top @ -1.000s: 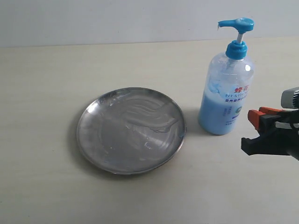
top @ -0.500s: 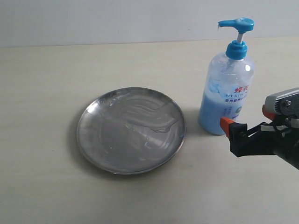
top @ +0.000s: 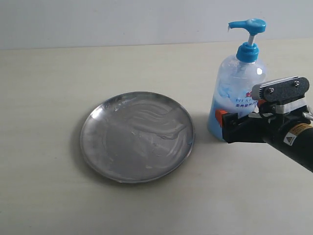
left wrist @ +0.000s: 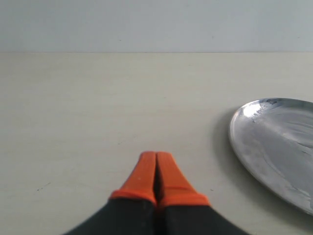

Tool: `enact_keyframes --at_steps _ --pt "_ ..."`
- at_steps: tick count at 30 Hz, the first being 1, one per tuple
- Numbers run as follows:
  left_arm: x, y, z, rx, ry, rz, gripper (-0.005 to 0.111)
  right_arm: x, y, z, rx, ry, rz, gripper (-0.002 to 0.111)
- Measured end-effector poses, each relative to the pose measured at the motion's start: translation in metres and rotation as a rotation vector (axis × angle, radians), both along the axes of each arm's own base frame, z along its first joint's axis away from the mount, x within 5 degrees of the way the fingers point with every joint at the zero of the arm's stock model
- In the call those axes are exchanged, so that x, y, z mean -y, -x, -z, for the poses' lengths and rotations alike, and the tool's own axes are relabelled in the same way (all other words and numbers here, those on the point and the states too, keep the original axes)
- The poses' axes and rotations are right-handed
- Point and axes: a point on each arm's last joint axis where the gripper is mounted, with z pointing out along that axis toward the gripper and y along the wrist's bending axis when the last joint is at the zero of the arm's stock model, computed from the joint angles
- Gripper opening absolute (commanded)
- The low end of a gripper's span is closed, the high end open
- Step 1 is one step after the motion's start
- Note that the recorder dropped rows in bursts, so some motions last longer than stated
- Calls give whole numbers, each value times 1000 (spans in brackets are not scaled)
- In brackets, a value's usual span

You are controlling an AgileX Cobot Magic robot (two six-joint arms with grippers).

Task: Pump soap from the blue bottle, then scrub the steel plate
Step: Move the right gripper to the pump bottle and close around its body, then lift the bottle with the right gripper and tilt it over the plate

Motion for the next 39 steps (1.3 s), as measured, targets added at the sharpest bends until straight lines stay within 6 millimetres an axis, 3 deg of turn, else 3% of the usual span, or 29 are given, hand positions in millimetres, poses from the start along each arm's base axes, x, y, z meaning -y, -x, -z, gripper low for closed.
enact_keyframes --at_steps 17,19,22,28,39 --pt "0 0 0 0 0 0 0 -11 -26 -1 37 -35 -17 90" --pt "0 0 0 0 0 0 0 -12 -28 -2 44 -37 -19 83" --pt "0 0 0 0 0 0 0 -12 -29 -3 47 -38 -19 60" --pt "0 0 0 0 0 0 0 -12 -29 -3 41 -35 -21 3" --pt "0 0 0 0 0 0 0 -11 -24 -17 -28 -2 -25 0"
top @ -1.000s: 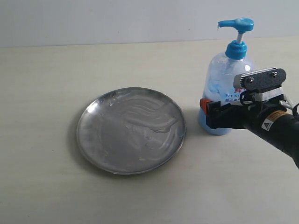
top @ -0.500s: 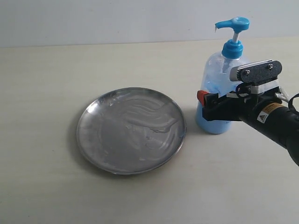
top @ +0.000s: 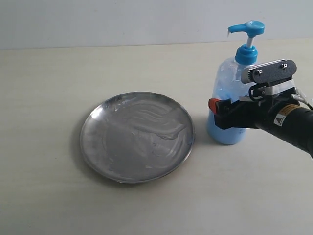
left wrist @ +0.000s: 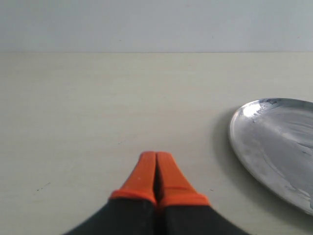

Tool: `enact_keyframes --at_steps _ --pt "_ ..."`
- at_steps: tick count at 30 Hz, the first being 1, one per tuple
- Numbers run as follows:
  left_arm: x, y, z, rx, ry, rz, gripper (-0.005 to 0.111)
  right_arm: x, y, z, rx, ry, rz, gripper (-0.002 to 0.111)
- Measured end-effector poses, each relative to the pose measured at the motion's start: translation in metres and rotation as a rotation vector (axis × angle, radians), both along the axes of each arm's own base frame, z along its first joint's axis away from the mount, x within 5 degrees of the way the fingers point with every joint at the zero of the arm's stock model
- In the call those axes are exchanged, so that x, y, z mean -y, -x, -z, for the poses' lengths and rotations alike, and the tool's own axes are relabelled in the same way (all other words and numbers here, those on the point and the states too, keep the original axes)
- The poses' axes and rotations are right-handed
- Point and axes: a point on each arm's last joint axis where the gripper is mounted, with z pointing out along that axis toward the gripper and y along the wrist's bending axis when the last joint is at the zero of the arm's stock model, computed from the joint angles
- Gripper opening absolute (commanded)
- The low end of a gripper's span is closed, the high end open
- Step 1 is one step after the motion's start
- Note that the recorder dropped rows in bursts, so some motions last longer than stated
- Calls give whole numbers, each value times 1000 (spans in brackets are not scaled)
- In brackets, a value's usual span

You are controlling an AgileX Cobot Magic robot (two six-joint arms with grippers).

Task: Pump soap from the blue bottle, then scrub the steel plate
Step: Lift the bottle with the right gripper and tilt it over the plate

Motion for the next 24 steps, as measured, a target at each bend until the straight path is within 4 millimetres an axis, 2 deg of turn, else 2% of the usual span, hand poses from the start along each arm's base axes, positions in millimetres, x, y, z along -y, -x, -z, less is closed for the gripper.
enact_keyframes --at_steps 5,12,18,24 --pt "0 0 0 0 0 0 0 3 9 -13 -51 28 0 0" --pt "0 0 0 0 0 0 0 4 15 -35 -18 31 -9 0" --pt "0 0 0 0 0 0 0 -12 28 -47 13 91 -61 0" --pt "0 0 0 0 0 0 0 -23 42 -50 2 178 -26 0"
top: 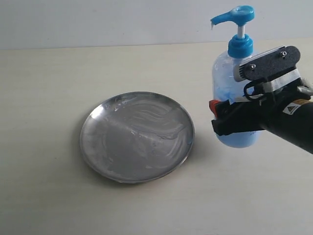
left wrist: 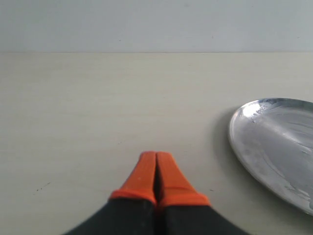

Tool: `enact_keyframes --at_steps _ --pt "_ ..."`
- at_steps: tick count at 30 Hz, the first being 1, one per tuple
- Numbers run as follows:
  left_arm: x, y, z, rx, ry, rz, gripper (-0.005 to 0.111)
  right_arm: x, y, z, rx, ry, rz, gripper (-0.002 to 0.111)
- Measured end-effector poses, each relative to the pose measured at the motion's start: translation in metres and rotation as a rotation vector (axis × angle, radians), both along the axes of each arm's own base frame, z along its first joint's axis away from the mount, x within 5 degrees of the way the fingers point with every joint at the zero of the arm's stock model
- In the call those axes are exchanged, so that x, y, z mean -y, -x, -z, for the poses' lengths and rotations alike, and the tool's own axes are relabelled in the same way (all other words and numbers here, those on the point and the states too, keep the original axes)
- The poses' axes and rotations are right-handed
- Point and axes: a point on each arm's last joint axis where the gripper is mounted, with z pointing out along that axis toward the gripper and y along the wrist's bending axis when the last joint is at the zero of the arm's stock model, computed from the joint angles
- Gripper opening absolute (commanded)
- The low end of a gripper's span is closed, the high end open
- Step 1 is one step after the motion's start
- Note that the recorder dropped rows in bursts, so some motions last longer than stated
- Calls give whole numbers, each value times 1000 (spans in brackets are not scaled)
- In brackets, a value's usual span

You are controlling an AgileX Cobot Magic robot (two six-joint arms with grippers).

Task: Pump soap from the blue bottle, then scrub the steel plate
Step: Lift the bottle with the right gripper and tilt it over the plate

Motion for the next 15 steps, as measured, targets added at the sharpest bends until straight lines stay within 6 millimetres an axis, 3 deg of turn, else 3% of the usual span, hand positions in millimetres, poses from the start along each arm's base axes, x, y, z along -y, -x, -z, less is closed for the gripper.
enact_keyframes --at_steps 7,15 --pt "0 0 0 0 0 0 0 -23 20 1 -19 29 -7 0" --pt "0 0 0 0 0 0 0 -35 34 4 25 78 54 0"
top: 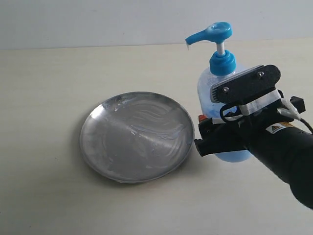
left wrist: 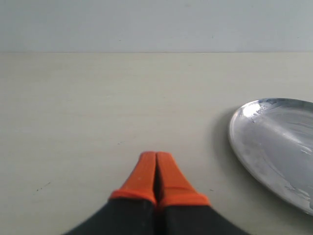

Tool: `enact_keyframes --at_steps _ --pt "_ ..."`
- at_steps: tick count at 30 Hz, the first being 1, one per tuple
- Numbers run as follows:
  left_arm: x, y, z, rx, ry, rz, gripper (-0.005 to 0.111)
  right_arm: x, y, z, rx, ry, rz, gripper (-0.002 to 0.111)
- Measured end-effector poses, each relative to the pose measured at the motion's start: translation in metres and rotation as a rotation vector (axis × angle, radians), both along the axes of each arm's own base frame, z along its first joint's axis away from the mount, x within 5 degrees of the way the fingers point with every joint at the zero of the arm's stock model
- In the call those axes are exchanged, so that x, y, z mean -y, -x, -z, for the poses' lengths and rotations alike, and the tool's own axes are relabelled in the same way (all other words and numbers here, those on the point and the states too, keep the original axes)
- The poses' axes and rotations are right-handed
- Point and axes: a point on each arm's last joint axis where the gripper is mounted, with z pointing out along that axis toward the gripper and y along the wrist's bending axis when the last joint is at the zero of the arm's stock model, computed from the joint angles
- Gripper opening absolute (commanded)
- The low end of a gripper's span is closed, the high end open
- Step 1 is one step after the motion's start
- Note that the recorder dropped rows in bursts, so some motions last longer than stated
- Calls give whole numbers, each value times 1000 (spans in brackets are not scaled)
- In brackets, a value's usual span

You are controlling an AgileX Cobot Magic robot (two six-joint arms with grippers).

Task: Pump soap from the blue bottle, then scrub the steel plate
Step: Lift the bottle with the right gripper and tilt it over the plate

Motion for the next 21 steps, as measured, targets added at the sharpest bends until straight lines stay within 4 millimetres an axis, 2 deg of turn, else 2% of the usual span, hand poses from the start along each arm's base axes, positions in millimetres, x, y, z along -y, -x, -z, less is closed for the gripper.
enact_keyframes --at_steps 10,21 --pt "0 0 0 0 0 0 0 -10 2 26 -28 107 4 0" --pt "0 0 0 0 0 0 0 -17 -3 25 -15 95 15 0"
